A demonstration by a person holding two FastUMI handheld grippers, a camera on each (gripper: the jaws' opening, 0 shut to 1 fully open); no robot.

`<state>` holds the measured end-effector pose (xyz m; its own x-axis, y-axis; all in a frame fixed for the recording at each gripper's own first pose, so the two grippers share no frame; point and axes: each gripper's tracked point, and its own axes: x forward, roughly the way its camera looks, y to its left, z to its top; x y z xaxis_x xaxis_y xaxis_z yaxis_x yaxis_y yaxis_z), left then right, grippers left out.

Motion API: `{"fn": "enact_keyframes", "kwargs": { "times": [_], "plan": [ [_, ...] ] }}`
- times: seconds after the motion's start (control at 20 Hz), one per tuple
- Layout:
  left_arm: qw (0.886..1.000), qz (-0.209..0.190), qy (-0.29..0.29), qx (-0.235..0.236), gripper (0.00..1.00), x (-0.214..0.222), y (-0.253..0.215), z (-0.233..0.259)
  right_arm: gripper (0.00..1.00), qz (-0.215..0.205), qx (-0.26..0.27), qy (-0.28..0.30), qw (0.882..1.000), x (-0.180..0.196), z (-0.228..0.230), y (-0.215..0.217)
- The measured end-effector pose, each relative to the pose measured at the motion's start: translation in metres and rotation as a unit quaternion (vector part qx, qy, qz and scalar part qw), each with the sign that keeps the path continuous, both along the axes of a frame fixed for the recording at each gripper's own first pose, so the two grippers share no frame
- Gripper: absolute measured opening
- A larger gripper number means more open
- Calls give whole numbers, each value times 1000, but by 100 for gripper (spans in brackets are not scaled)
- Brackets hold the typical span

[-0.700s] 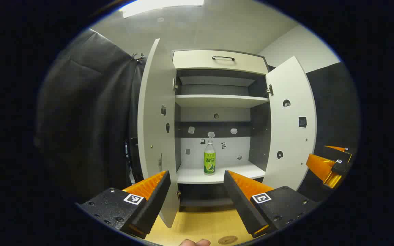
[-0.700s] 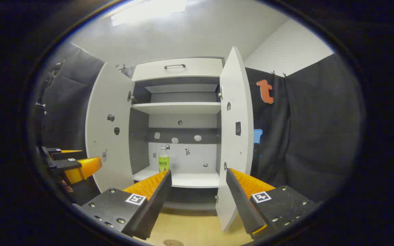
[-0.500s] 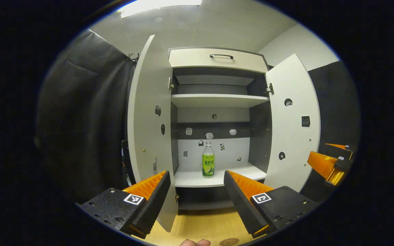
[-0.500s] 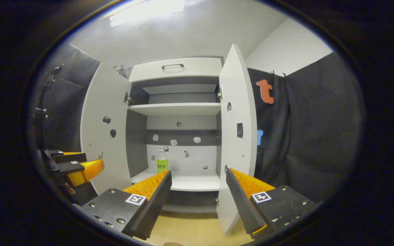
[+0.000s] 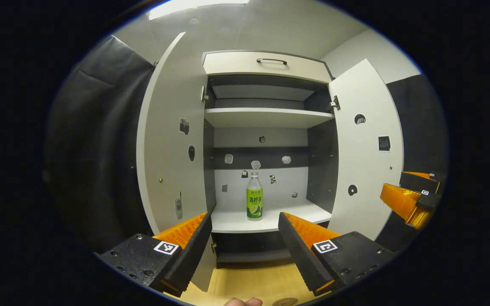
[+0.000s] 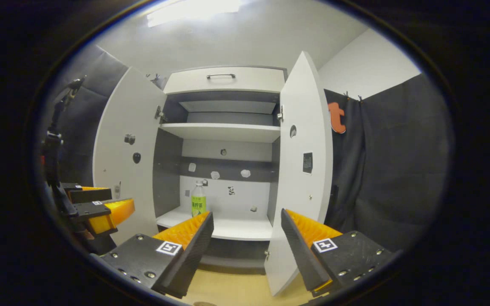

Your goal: Grasp the bottle in the cabinet with the left hand and place it on the coaster, then close the right door with the right hand and the left door with the left hand.

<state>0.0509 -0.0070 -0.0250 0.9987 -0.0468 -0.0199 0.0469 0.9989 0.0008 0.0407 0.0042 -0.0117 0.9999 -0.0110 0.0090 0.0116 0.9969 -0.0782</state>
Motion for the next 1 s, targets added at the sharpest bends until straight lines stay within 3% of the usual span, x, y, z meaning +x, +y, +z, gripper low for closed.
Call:
{"fn": "enact_keyframes", "kwargs": {
  "times": [0.1, 0.45, 0.65, 0.7, 1.0],
  "plan": [
    [1000, 8, -13, -2, 99, 11, 4, -1, 93, -5, -3, -5, 1000, 5, -2, -1],
    [999, 8, -13, -33, 99, 63, 9, -15, 96, 14, -4, -1, 1000, 20, -13, 14],
    [1000, 3, -13, -28, 99, 106, 6, -24, 96, 7, -9, 1, 1000, 28, -16, 11],
    [1000, -1, -16, -25, 99, 117, 3, -26, 93, 2, -3, 9, 1000, 30, -19, 9],
    [999, -29, -14, -13, 99, 191, -27, -48, 96, -13, 56, 7, 998, 39, -20, -4]
  ]
}}
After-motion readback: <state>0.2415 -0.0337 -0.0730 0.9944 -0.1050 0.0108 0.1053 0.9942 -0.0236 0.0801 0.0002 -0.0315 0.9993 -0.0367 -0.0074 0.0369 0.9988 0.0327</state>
